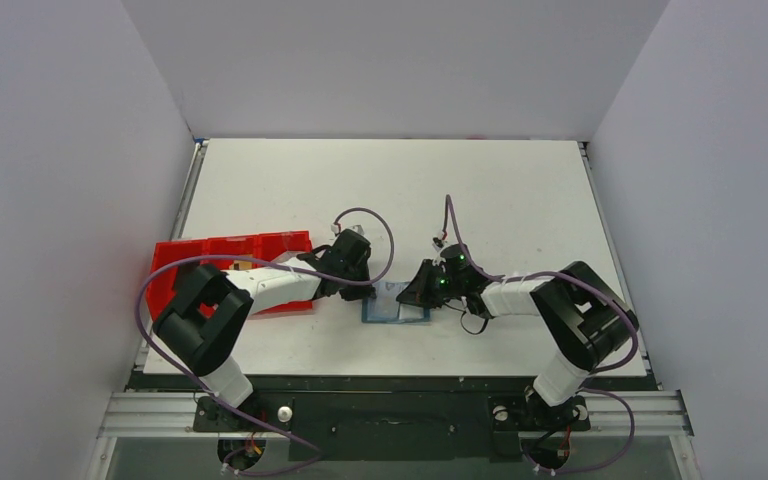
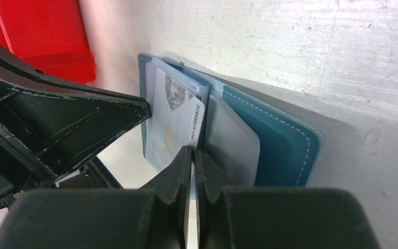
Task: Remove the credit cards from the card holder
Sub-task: Remove the credit card from the card holder.
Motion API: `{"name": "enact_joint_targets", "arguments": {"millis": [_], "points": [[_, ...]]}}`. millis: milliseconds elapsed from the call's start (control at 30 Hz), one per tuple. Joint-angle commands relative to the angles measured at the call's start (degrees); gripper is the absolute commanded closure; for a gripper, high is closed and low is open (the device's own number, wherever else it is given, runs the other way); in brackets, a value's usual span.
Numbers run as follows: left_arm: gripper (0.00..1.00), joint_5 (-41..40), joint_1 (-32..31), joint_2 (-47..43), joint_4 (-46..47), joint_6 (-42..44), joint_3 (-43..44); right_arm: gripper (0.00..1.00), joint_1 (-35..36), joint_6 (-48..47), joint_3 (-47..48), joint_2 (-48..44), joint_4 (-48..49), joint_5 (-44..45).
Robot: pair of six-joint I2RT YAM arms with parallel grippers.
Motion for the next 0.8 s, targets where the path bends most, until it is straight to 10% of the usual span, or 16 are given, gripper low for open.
{"name": "enact_joint_targets", "arguments": {"millis": [0, 600, 767], "points": [[1.0, -0.63, -0.61, 2.79, -8.4, 1.33, -3.81, 1.0, -0.19, -4.29, -0.67, -2.44, -3.05, 3.42], [1.0, -0.4, -0.57, 3.48, -8.02, 1.41, -3.64, 1.0, -2.34, -7.82, -0.65, -3.7, -6.14, 0.81], [1.0, -0.11, -0.66, 3.8, -7.77, 1.32, -3.49, 0.82, -2.45, -3.31, -1.87, -1.38, 0.11, -2.04]]}}
